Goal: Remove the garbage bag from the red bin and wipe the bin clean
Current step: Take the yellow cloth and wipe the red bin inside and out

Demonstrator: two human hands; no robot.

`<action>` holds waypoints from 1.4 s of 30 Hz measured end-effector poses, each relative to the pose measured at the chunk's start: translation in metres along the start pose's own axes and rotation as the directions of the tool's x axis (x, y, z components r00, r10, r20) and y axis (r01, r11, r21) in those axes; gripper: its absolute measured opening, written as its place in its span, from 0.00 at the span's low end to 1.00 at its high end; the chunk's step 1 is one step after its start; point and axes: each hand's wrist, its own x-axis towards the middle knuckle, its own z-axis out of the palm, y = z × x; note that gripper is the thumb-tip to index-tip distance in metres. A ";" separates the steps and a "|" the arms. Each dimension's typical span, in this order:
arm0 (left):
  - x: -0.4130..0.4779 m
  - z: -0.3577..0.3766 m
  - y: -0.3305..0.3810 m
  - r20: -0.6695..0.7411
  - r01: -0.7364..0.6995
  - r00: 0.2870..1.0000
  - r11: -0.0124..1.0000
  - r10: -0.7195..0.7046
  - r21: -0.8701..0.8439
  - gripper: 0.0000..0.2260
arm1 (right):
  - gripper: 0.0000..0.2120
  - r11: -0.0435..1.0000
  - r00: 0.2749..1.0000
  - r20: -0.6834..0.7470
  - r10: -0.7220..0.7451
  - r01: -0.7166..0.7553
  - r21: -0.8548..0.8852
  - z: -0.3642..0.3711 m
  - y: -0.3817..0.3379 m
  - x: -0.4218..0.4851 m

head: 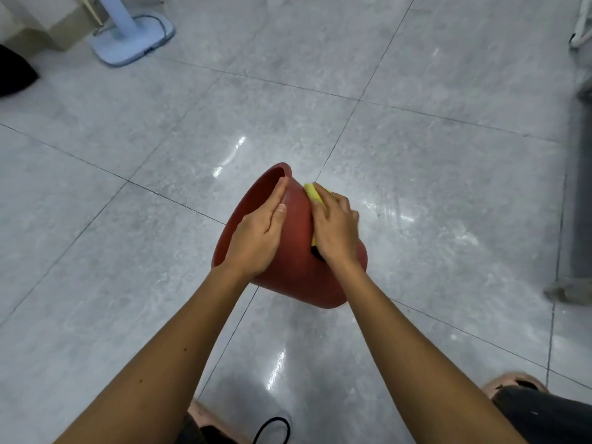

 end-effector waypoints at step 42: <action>0.028 0.019 0.025 -0.003 0.080 0.997 0.996 -0.080 0.029 0.25 | 0.19 0.994 1.000 0.017 -0.015 0.017 -0.109 -0.017 -0.013 -0.009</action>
